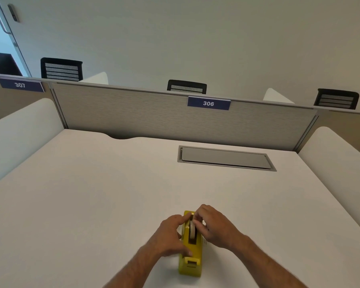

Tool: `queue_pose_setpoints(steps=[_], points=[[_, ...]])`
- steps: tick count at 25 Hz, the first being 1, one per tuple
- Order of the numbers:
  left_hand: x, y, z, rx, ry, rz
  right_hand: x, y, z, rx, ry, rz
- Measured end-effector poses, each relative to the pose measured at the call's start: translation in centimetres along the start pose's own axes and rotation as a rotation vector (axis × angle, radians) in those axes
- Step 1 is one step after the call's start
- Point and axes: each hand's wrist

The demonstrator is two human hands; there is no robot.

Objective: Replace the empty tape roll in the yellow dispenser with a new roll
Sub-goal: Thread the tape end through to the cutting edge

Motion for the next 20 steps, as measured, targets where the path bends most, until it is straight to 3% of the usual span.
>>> queue_pose_setpoints(steps=[20], points=[[-0.1,0.2,0.3,-0.146,0.017,0.007,4.4,0.6,2.2,0.072,0.079,0.11]])
Point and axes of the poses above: each hand's wrist, its own x-axis away from the middle knuckle, its own y-axis out of the back of the hand, z = x × y, and after that the axes turned 10 degrees about -z, right-handed
